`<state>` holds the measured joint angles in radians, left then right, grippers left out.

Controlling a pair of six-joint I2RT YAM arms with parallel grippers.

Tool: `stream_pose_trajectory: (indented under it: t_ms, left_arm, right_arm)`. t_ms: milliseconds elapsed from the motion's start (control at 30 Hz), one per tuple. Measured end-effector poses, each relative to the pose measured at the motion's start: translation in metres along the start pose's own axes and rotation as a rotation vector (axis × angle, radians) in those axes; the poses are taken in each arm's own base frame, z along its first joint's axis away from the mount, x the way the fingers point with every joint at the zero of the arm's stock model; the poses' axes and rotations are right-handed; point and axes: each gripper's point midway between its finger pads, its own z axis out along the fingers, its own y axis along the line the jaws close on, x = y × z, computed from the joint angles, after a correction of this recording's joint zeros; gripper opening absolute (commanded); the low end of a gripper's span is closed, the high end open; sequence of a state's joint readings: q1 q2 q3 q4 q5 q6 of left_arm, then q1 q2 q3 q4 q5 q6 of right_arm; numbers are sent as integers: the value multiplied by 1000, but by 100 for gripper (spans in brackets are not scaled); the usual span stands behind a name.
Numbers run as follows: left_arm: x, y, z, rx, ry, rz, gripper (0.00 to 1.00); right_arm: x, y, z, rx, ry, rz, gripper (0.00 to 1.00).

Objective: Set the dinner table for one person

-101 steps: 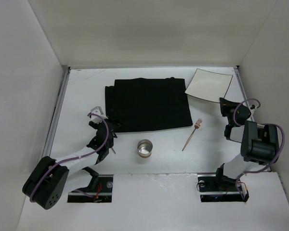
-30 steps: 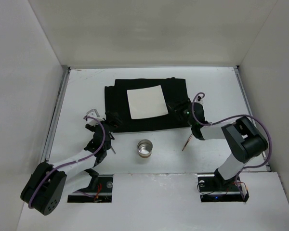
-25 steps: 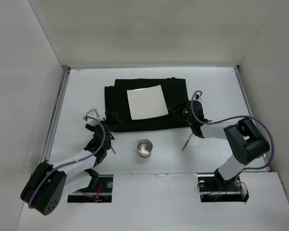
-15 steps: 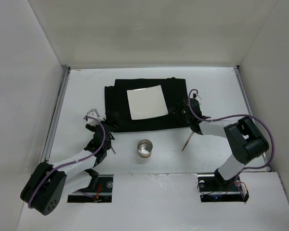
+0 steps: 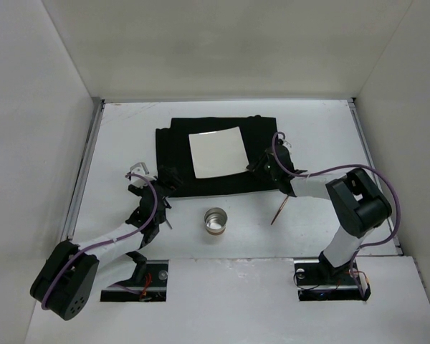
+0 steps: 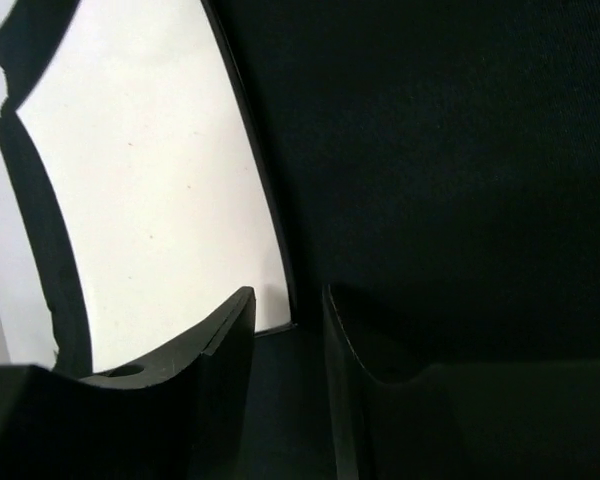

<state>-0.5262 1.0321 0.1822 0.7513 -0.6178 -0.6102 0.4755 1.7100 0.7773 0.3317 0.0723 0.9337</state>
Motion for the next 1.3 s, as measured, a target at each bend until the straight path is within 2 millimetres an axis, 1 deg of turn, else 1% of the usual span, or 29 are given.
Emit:
stream_pose_trajectory:
  t_ms: [67, 167, 333, 467, 567, 600, 700, 733, 833, 900, 967, 1000, 1067, 1100, 1133, 1200, 1267, 1300]
  left_arm:
    - [1, 0, 0, -1, 2, 1, 100]
    - [2, -1, 0, 2, 5, 2, 100]
    - [2, 0, 0, 2, 6, 3, 100]
    - [2, 0, 0, 3, 6, 3, 100]
    - [2, 0, 0, 2, 7, 3, 100]
    - [2, 0, 0, 2, 7, 3, 100]
    - [2, -1, 0, 4, 7, 3, 100]
    - [2, -1, 0, 4, 8, 3, 100]
    - [2, -1, 0, 4, 8, 4, 100]
    - [3, -1, 0, 4, 8, 4, 100]
    - [4, 0, 0, 2, 13, 7, 100]
    - [5, 0, 0, 1, 16, 10, 100]
    - [6, 0, 0, 2, 17, 10, 100]
    - [6, 0, 0, 2, 17, 10, 100]
    - [6, 0, 0, 1, 18, 11, 100]
    - [8, 1, 1, -2, 25, 16, 100]
    - [11, 1, 1, -1, 33, 21, 100]
    - [12, 1, 0, 0, 35, 23, 100]
  right_arm:
    - [2, 0, 0, 0, 6, -4, 25]
    - [7, 3, -1, -4, 17, -12, 16]
    - [13, 6, -2, -11, 29, -12, 13]
    - [19, 11, -5, -27, 53, -13, 13]
    - [21, 13, -7, -36, 71, -13, 16]
    - [22, 12, -8, -35, 77, -14, 19]
    - [25, 11, -8, -32, 86, -18, 38]
    - [26, 12, -9, -32, 89, -23, 43]
    - [25, 10, -13, -23, 90, -55, 49]
    - [19, 9, -21, -7, 74, -101, 49]
    - [8, 8, -33, 12, 40, -163, 42]
    - [2, 9, -40, 15, 22, -196, 36]
    - [-8, 16, -57, 9, -10, -275, 8]
    - [-9, 23, -68, -6, -16, -317, 5]
    - [-5, 32, -79, -28, -12, -359, 5]
    - [14, 58, -100, -88, 25, -461, 9]
    - [40, 82, -117, -151, 76, -557, 18]
    - [53, 91, -124, -179, 104, -601, 25]
